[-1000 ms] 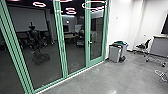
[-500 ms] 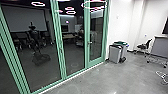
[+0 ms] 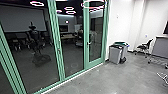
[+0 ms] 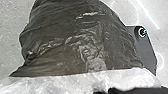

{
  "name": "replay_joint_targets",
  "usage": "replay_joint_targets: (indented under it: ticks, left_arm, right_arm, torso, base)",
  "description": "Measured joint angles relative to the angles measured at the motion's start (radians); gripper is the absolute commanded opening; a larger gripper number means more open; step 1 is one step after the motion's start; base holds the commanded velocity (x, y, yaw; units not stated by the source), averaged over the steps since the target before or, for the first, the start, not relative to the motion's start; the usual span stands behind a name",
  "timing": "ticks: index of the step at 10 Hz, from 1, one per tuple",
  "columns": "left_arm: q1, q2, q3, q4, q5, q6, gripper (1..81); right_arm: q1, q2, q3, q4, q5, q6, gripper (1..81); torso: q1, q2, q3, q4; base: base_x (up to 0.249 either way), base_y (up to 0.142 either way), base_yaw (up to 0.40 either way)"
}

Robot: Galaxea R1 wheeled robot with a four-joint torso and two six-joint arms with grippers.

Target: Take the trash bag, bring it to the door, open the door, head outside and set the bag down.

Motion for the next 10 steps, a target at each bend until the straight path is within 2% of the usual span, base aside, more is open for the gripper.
replay_joint_targets:
  ticks: [10]
  left_arm:
    - [0.0,0.0,0.0,0.0,0.0,0.0,1.0]
  right_arm:
    - [0.0,0.0,0.0,0.0,0.0,0.0,81.1]
  torso:
    - [0.0,0.0,0.0,0.0]
  base:
    - [0.139,-0.066,0.0]
